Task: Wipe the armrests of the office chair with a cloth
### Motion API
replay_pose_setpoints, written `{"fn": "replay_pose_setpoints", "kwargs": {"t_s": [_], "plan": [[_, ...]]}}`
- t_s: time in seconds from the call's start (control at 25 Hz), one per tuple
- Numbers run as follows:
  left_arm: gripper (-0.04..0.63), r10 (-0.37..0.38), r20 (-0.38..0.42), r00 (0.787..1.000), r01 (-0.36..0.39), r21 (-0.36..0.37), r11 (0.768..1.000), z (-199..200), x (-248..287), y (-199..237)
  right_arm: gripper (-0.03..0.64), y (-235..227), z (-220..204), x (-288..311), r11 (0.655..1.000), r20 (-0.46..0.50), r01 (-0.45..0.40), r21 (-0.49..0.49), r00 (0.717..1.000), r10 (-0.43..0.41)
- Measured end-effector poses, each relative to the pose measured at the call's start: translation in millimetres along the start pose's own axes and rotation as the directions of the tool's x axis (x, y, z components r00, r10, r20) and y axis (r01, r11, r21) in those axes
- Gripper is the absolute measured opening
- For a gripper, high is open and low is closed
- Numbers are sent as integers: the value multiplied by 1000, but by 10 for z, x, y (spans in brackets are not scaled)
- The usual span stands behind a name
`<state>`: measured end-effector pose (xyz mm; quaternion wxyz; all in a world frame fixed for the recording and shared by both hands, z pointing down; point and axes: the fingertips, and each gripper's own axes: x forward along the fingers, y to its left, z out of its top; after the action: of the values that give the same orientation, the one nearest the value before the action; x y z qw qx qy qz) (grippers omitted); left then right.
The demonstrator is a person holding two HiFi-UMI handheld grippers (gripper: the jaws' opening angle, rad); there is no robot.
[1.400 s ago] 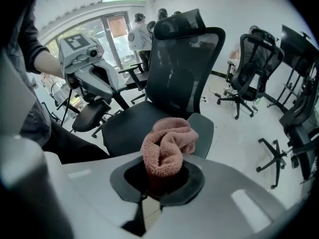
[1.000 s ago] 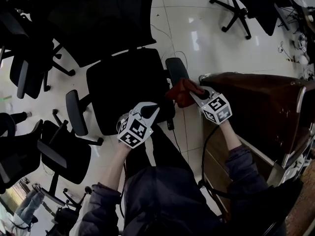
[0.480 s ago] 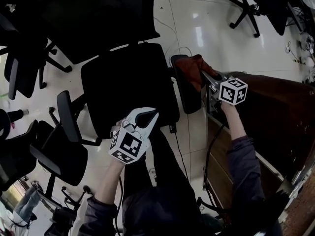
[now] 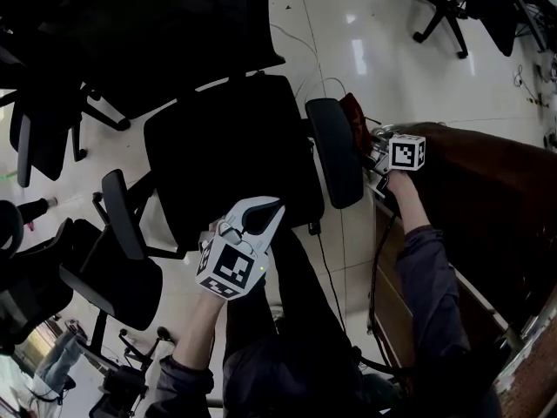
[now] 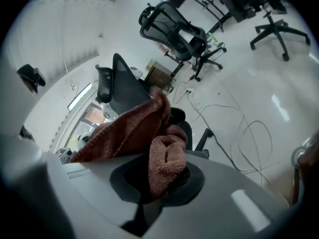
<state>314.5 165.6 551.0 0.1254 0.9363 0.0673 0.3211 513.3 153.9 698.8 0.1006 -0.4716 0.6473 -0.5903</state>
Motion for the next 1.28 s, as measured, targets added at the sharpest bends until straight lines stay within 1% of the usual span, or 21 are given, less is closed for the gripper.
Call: {"fn": "replay_pose_setpoints", "kwargs": {"t_s": [0.08,0.2,0.32,0.4,0.48,0.56,0.64,0.8,0.96,1.08,1.2,1.28], "plan": [[14,3,4,1000,-3,-2,1000,22,-5,31,20,-57,-15,110,1000,-22,-22,10,1000,22],[14,8,14,1000,-8,-7,1000,56,-16,66,20,-211,-16,202,999,-49,-8,35,999,10],[14,9,15,1000,-9,-13,1000,41,-19,83,21,-433,-31,277,997,-93,69,27,993,-67],[14,8,14,1000,-8,-16,1000,15,-10,88,20,-567,-1,334,992,-100,123,16,988,-121],[14,6,11,1000,-6,-20,1000,-13,-3,92,20,-660,25,433,987,-121,160,-31,979,-163],[14,7,8,1000,-7,-23,1000,-36,-6,99,20,-742,-5,525,974,-163,211,-87,961,-222],[14,7,8,1000,-7,-26,1000,-36,-15,96,20,-762,-32,542,967,-180,233,-103,952,-248],[14,10,16,1000,-10,-24,1000,22,-68,87,20,-675,-51,383,975,-143,211,-66,965,-219],[14,16,32,999,-15,-18,1000,112,-127,93,20,-455,-50,131,982,-95,184,-42,978,-187],[14,22,33,999,-21,-26,999,125,-151,100,20,-174,-64,-36,993,-66,114,-33,991,-116],[14,25,17,1000,-24,-41,999,54,-126,112,20,27,-123,-255,996,-47,92,5,995,-92],[14,22,4,1000,-21,-52,998,-5,-122,99,20,164,-151,-360,998,-27,60,22,998,-59]]}}
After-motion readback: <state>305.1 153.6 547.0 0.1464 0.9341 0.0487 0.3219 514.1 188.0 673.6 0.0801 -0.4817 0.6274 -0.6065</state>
